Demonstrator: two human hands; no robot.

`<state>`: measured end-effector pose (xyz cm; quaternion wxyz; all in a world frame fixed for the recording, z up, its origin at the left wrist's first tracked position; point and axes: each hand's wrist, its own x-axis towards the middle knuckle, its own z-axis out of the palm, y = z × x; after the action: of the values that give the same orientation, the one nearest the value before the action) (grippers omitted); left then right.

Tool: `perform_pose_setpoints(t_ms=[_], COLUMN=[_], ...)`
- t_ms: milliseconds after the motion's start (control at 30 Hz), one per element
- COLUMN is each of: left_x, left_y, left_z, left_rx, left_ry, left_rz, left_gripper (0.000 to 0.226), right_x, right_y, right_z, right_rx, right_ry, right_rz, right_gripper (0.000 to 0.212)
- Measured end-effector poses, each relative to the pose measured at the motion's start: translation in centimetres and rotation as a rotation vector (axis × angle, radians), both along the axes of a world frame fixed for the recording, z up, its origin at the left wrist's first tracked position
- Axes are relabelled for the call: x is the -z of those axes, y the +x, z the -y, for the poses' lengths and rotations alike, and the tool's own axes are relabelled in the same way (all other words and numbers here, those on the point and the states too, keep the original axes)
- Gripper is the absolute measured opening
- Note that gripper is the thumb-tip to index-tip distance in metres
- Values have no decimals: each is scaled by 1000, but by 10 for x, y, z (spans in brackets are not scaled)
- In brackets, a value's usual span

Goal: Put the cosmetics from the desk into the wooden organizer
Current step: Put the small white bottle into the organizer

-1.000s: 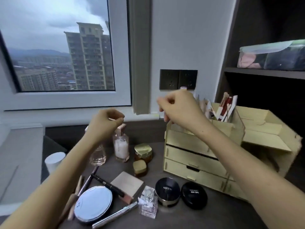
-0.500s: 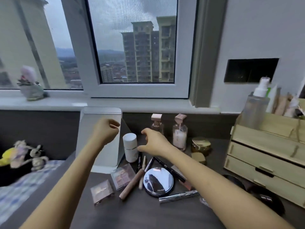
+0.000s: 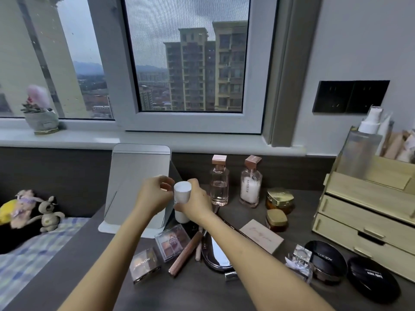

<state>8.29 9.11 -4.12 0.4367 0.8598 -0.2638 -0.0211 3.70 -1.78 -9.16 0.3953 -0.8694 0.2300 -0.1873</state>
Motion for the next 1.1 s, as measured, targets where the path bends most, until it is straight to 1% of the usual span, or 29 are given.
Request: perform_pose_setpoints(t_ms=[67,100,200,233,300,333,400,467,500,567,633,667,733,833,967,1033,1100], left_x=[0,-2,-10,-14,-23,-28,-38,-47,-50,-55,-57,-58,-61,-64,-69,-71,-72], left_y=[0,-1,-10,-17,-34,-44,-64,-85,-95,-117,-139,-150,-170,-188,-193,-192,-191], left_z=[-2,-3,-6,-6,-5,-3,7,21,30,50,73,85,107,136,168,182,197], left_rx=[23,49,230,310,445,495,563,620,656,723,776,795,834,921,893,834,774], left_ry=[6,15,27,14,-24,-53,-124,-187,-212,-257,-317,-340,-354,-324,-319,-322,-323], left_rz=[-26,-47,-140,-168,-186,-182,-161,-146,-137,-106,-64,-40,7,-3,38,49,42], left_gripper=[31,36,45,46,47,49,49,44,42,40,39,40,44,44,41,38,39], right_x=[-9,-16,-42,-51,-67,-73,-85,-95,-99,-106,-111,-113,-116,-122,-140,-150,-160], right_y=[-6,-11,-37,-49,-76,-90,-120,-149,-164,-191,-219,-232,-257,-293,-332,-347,-357], right_z=[3,4,10,13,18,21,29,37,42,53,65,72,84,105,134,149,164], right_rx=[46,76,95,77,57,57,68,88,110,182,261,289,339,441,592,654,704], right_ry=[108,194,502,559,575,556,498,455,443,379,273,222,139,24,-103,-161,-208], right_rz=[60,97,208,243,300,329,387,436,464,538,595,615,635,612,626,634,632], right_gripper=[64,64,66,68,72,70,58,48,47,49,52,50,46,58,63,64,63])
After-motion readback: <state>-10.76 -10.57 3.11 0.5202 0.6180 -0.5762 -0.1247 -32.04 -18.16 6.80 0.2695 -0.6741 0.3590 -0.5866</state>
